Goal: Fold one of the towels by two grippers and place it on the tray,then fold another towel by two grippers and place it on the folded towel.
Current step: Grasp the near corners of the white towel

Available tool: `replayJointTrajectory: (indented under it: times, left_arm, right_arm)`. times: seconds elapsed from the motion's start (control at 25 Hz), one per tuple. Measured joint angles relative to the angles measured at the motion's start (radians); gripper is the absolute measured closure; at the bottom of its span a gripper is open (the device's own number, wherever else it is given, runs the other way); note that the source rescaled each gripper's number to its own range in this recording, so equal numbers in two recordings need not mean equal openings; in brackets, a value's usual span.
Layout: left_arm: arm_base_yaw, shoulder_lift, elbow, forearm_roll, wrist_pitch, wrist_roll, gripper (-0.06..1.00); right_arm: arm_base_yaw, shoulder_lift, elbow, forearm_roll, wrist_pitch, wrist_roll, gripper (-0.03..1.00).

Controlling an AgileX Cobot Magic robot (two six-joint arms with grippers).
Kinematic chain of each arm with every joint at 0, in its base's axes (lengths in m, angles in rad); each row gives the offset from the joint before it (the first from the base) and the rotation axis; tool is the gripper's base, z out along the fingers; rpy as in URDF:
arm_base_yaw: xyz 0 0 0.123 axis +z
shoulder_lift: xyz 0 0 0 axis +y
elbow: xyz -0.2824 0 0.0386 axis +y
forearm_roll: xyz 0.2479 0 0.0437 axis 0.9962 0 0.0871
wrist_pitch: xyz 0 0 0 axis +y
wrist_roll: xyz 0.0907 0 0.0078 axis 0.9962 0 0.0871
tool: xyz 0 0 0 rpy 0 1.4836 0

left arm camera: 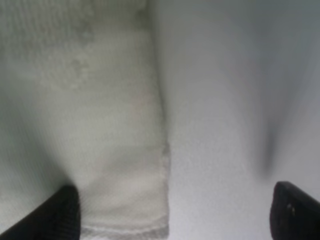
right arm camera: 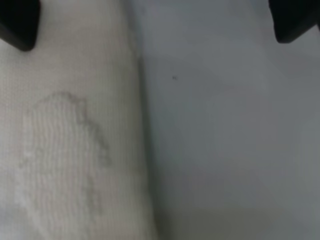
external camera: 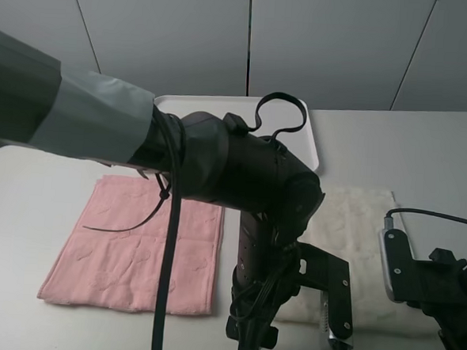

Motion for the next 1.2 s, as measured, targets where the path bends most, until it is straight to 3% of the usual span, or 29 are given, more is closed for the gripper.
replayJointTrajectory:
  times: [0.16,0.36,0.48,0.88,1.12,1.2]
  left_arm:
    - [0.000,0.001,0.000,0.000,-0.001,0.000,-0.04]
    - [0.000,0.001,0.000,0.000,-0.002,0.000,-0.04]
    - [0.000,0.001,0.000,0.002,-0.003,0.000,-0.04]
    - [0.000,0.002,0.000,0.006,-0.007,0.000,-0.04]
    - [0.000,0.002,0.000,0.010,-0.007,0.000,-0.04]
    - [-0.003,0.002,0.000,0.010,-0.010,0.000,-0.04]
  right_arm:
    - [0.000,-0.002,0.030,-0.052,-0.055,0.000,0.03]
    - [0.000,-0.002,0.034,-0.081,-0.090,0.000,0.36]
    - [0.000,-0.002,0.034,-0.092,-0.090,-0.012,0.48]
    - [0.000,-0.012,0.068,-0.101,-0.142,-0.027,0.55]
    - [0.000,-0.012,0.072,-0.114,-0.165,-0.027,0.90]
    - [0.000,-0.012,0.073,-0.121,-0.172,-0.029,0.96]
